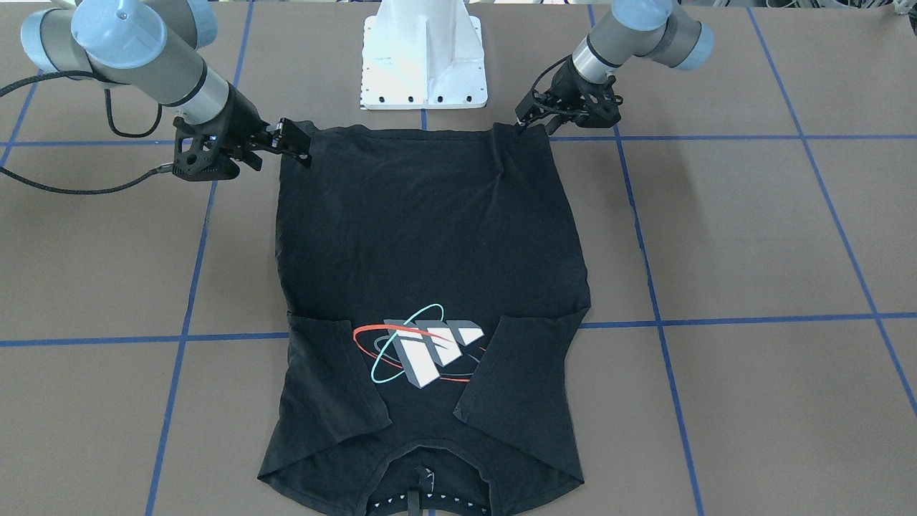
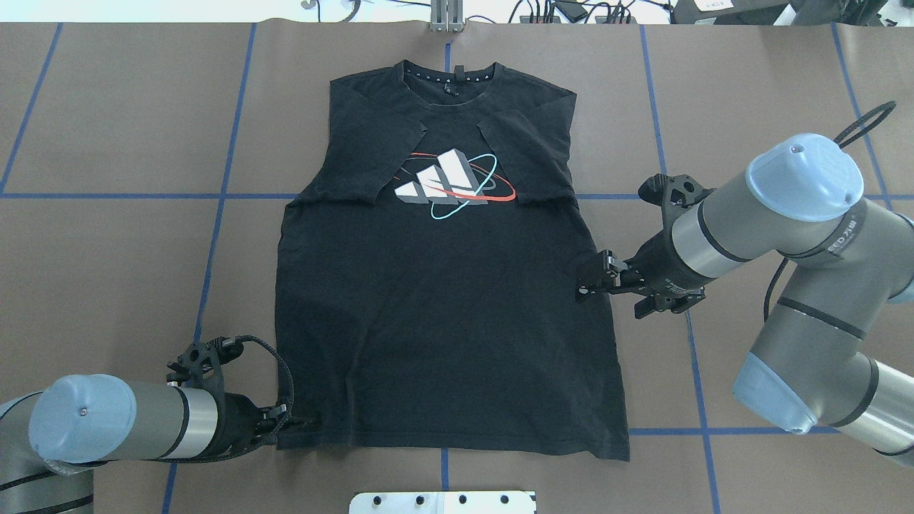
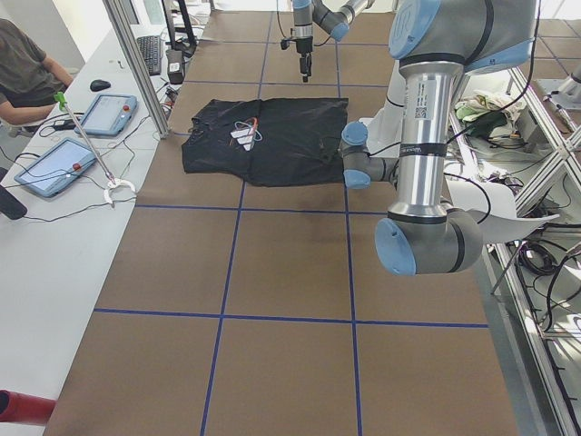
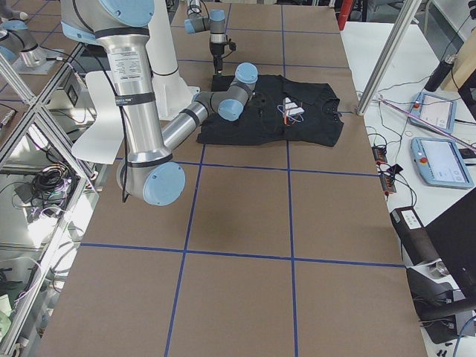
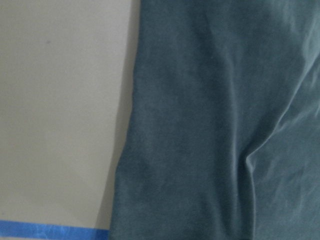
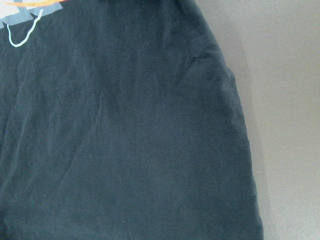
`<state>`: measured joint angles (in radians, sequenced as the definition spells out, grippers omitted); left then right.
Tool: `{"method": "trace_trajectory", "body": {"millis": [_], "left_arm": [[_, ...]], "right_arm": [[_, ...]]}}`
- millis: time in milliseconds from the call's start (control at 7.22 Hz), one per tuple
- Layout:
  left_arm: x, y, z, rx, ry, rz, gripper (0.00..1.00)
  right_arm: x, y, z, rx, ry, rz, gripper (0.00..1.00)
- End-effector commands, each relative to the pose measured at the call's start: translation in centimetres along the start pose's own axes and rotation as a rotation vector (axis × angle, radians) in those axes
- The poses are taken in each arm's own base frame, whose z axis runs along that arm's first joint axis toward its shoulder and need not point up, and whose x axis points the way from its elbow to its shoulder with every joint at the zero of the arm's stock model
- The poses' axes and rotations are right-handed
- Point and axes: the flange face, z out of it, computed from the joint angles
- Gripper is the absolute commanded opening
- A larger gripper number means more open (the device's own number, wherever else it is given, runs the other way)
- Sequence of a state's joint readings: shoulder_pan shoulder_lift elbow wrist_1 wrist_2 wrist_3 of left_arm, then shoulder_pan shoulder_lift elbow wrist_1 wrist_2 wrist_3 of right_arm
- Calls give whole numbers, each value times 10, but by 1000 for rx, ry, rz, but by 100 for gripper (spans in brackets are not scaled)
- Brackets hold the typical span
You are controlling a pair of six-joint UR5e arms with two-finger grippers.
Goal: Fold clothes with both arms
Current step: 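Position both grippers at the hem corners nearest the robot and grasp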
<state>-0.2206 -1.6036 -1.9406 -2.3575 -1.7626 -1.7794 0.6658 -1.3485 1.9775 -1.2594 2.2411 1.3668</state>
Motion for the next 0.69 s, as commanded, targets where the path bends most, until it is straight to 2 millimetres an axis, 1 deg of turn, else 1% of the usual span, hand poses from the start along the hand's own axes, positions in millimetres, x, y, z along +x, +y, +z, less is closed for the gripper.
{"method": "trace_trajectory", "body": {"millis": [0,554], "left_arm": [[-1,4,6,-2,-38,-3,85],[-3,7,8,-7,-46,0,76]], "right_arm": [[0,-1,-1,1,0,2,100],[0,-1,1,0,1,1,100]]}}
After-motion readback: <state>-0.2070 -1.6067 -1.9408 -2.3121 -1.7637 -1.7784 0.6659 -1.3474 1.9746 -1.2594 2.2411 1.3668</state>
